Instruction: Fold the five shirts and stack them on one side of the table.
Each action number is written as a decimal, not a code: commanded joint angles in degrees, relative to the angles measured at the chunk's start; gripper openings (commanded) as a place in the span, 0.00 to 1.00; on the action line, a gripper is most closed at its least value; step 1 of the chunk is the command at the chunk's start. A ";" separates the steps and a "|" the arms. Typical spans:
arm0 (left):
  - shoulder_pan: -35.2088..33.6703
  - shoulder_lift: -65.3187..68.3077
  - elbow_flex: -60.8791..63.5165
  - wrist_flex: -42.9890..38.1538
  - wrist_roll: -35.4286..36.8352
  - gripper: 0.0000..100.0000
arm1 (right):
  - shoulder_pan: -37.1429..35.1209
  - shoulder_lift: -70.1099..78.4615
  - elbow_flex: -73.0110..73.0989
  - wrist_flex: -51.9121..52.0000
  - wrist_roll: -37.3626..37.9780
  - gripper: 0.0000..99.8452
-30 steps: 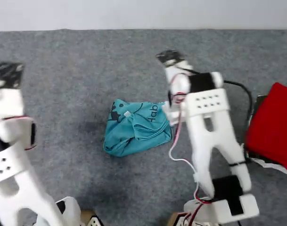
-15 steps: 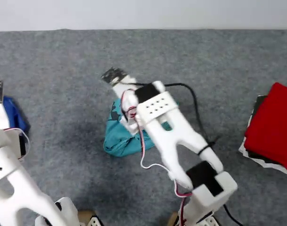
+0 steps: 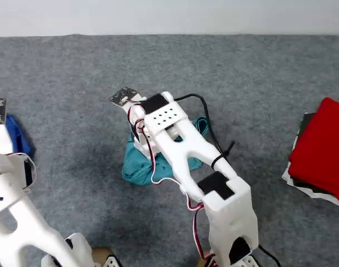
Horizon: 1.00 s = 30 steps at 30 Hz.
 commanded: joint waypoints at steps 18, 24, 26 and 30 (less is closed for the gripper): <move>0.26 -1.23 -0.22 -1.23 -0.26 0.00 | 1.63 -5.67 -9.32 15.34 18.90 0.01; 0.26 -1.23 -0.22 -1.85 -0.53 0.00 | 1.80 -14.37 -0.18 15.34 26.20 0.01; 0.26 -1.23 -0.22 -1.85 -0.53 0.00 | 1.80 -17.54 5.10 15.25 28.57 0.01; 0.35 -1.05 -0.22 -2.29 -0.53 0.00 | 4.62 -21.93 13.80 15.16 33.32 0.01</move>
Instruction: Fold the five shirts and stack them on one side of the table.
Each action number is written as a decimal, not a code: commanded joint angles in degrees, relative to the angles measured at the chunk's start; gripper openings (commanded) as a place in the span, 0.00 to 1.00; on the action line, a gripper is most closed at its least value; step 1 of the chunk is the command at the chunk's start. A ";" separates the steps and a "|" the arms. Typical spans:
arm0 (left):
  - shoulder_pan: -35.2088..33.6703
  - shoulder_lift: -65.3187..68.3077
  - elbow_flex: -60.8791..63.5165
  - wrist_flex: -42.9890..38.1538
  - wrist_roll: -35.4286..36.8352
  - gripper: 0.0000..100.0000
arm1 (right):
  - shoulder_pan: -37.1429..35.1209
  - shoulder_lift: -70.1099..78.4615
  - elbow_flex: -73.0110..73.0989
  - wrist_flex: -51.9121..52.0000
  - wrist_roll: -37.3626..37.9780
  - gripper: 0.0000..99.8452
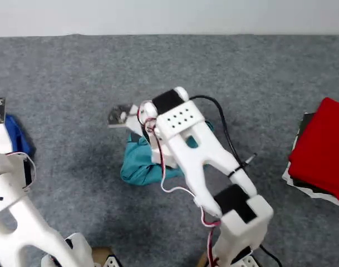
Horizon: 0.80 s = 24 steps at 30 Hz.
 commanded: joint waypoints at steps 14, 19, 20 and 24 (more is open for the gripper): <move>0.44 -0.79 -0.22 -1.85 -0.53 0.00 | 8.31 -5.58 2.81 -0.22 -0.79 0.17; 0.44 -0.79 -0.22 -1.85 -0.53 0.00 | 5.05 -4.97 -4.92 1.19 -3.96 0.13; 0.44 -0.79 -0.22 -1.85 -0.53 0.00 | 4.35 -4.70 -5.89 -0.40 -5.10 0.12; 0.44 -0.79 -0.22 -1.76 -0.53 0.00 | 2.95 -0.13 -6.24 -11.12 -6.51 0.03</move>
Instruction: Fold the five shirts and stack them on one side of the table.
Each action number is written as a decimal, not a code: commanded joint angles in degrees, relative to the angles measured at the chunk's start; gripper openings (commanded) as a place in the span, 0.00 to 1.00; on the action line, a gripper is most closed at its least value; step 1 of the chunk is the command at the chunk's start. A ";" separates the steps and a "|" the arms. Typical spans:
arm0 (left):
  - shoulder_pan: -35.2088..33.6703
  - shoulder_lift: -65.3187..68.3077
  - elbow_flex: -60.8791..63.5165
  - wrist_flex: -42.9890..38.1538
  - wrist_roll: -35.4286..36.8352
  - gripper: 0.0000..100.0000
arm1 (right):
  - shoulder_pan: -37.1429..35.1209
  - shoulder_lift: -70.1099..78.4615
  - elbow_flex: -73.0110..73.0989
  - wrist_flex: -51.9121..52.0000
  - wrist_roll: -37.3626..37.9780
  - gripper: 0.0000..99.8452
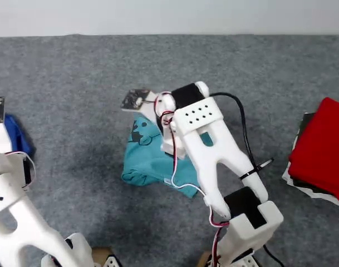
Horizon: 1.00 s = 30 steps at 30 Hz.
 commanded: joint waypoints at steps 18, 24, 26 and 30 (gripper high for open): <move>0.09 -1.23 1.01 -0.44 -0.53 0.00 | -7.52 45.32 -45.98 -23.52 -1.14 0.01; 0.00 -1.23 2.15 -0.53 -0.53 0.00 | -10.86 54.02 -65.58 -14.11 -1.14 0.01; 0.00 -1.23 2.15 -0.53 -0.53 0.00 | -10.68 54.29 -70.86 -10.15 -1.14 0.01; 0.18 -1.23 1.98 -0.53 -0.53 0.00 | -9.27 53.49 -79.03 -0.48 -1.14 0.01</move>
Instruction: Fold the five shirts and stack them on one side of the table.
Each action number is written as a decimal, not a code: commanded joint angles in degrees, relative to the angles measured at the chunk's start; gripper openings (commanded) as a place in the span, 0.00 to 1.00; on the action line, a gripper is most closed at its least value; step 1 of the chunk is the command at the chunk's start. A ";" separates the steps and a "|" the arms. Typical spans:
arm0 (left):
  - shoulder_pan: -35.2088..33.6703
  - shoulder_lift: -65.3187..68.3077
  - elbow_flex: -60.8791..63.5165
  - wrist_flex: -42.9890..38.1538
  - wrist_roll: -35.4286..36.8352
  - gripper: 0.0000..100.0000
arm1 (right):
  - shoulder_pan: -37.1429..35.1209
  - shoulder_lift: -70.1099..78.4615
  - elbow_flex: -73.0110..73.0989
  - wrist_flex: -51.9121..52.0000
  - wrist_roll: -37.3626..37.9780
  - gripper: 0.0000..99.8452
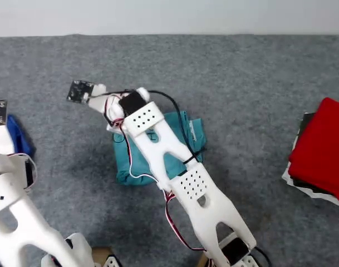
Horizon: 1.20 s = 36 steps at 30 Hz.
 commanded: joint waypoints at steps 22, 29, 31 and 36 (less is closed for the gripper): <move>0.00 -1.23 -0.31 -0.97 -0.53 0.00 | 0.13 -37.93 48.70 13.67 -12.31 0.01; 0.00 -1.23 -0.22 -1.41 -0.44 0.00 | -6.99 -29.76 48.97 9.98 -12.40 0.01; 0.00 -1.23 -0.22 -1.23 -0.44 0.00 | -9.27 -28.00 48.79 8.22 -12.40 0.01; 0.00 -1.23 -0.13 -1.05 -0.53 0.00 | -11.74 -27.65 48.18 5.32 -12.13 0.01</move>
